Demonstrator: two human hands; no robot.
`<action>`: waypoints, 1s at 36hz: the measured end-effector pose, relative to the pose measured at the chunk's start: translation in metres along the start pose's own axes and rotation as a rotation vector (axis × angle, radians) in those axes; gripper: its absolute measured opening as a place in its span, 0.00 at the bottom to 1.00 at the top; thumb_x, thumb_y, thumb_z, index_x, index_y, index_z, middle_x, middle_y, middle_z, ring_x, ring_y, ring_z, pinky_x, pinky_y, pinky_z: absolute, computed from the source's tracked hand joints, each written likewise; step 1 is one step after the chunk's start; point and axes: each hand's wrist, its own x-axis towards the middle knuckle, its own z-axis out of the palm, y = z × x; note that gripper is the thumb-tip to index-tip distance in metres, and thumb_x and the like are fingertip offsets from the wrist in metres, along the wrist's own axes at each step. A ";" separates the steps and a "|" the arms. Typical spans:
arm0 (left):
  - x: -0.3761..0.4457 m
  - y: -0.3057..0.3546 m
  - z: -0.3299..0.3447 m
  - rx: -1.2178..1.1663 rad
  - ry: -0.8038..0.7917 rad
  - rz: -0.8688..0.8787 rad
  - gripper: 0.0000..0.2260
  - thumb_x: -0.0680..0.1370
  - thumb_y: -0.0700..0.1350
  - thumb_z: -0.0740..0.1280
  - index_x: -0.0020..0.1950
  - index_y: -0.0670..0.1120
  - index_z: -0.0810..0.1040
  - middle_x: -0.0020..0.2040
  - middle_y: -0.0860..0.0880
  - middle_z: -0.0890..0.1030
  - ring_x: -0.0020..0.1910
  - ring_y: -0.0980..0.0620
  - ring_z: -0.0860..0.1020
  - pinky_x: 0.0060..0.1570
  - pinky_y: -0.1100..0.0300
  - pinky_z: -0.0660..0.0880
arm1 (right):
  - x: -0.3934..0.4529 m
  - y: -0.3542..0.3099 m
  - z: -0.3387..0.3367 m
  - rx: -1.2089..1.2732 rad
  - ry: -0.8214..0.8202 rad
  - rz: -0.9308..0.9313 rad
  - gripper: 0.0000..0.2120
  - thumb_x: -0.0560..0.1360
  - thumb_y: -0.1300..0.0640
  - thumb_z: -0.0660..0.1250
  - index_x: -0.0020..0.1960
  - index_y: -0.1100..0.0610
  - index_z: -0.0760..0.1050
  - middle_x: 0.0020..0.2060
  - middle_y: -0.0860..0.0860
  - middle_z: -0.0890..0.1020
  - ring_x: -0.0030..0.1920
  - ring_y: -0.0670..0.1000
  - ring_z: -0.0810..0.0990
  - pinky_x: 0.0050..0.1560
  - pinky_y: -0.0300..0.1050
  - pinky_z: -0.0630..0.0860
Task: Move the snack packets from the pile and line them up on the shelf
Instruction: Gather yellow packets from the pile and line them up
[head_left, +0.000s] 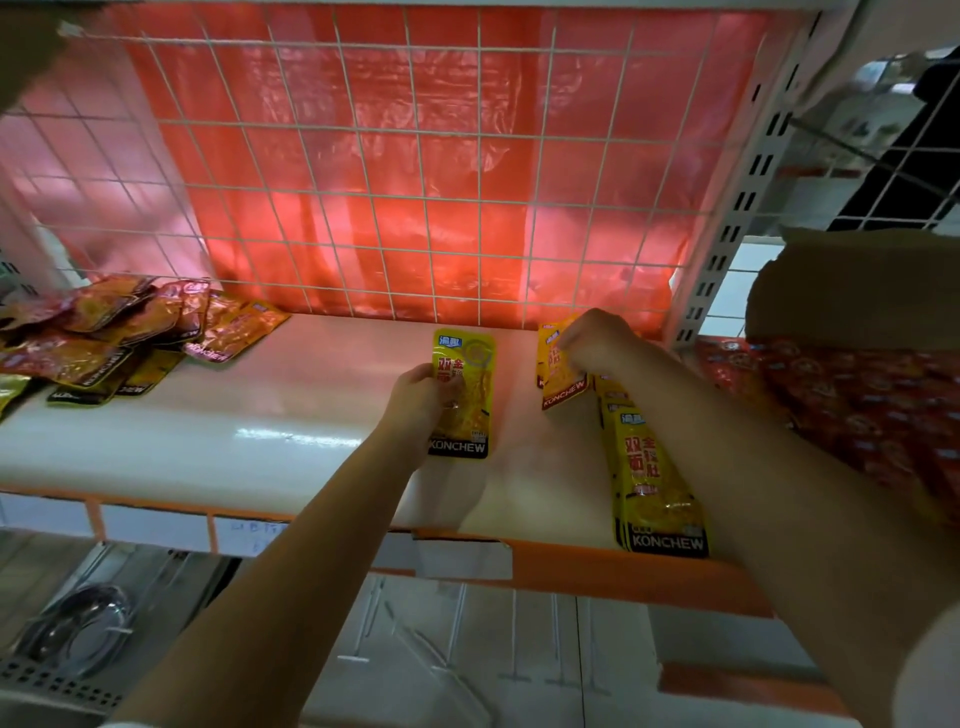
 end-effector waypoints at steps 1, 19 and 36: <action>0.000 0.000 0.000 0.005 0.001 0.000 0.08 0.78 0.33 0.62 0.43 0.43 0.76 0.37 0.44 0.78 0.35 0.46 0.76 0.44 0.53 0.75 | -0.001 0.000 0.001 -0.042 -0.009 0.012 0.16 0.72 0.64 0.66 0.60 0.60 0.77 0.60 0.57 0.78 0.60 0.58 0.76 0.59 0.47 0.74; 0.009 -0.004 0.018 0.015 0.044 -0.026 0.07 0.75 0.33 0.61 0.40 0.43 0.75 0.35 0.44 0.76 0.31 0.47 0.74 0.34 0.60 0.74 | -0.011 0.012 0.005 -0.337 0.203 0.027 0.15 0.75 0.58 0.63 0.62 0.53 0.75 0.59 0.56 0.74 0.62 0.59 0.66 0.58 0.48 0.67; 0.047 -0.015 0.107 0.127 -0.034 0.136 0.21 0.63 0.39 0.68 0.55 0.34 0.77 0.52 0.35 0.80 0.52 0.36 0.79 0.53 0.41 0.77 | -0.052 0.058 -0.025 -0.058 0.300 0.007 0.18 0.74 0.62 0.64 0.63 0.53 0.75 0.62 0.58 0.73 0.65 0.60 0.65 0.66 0.48 0.62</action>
